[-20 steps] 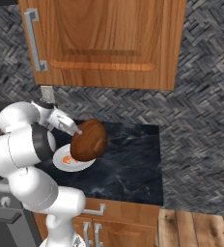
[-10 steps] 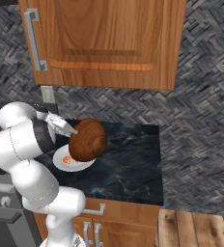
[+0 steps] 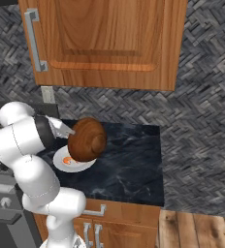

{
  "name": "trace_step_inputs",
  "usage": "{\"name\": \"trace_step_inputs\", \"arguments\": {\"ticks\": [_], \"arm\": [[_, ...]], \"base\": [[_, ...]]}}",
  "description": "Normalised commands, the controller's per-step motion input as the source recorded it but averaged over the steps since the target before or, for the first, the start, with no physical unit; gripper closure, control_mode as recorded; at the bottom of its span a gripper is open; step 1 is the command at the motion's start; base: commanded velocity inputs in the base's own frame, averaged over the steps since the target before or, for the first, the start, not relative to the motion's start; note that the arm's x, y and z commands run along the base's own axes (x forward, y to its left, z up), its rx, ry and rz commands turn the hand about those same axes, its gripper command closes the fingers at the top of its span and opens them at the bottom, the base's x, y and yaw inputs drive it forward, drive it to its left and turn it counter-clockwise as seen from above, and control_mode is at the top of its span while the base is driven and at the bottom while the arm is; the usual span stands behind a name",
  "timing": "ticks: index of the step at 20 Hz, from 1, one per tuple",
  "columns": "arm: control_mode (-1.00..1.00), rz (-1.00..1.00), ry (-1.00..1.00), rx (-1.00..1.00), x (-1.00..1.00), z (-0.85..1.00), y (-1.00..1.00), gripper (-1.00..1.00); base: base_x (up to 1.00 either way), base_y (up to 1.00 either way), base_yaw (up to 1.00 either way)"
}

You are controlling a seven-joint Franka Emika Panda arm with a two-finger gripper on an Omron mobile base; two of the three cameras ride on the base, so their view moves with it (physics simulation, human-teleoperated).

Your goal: Place the shrimp on the plate and place the bell pepper on the same plate.

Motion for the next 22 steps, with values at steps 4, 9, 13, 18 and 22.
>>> {"name": "trace_step_inputs", "arguments": {"ticks": [4,9,13,18,22], "arm": [[-1.00,0.00,-0.01,-0.01,-0.05,0.04,0.00,1.00],[-1.00,0.00,-0.06,0.00,-0.12,0.11,-0.04,1.00],[-1.00,0.00,-0.07,0.04,-0.06,0.23,-0.05,1.00],[-1.00,0.03,-0.10,0.05,-0.19,0.16,-0.13,1.00],[-1.00,0.01,-0.05,0.12,-0.26,0.04,-0.30,1.00]], "base": [[0.00,0.00,0.00],[0.00,0.00,0.00],[0.00,0.00,0.00],[0.00,0.00,0.00],[0.00,0.00,0.00]]}}
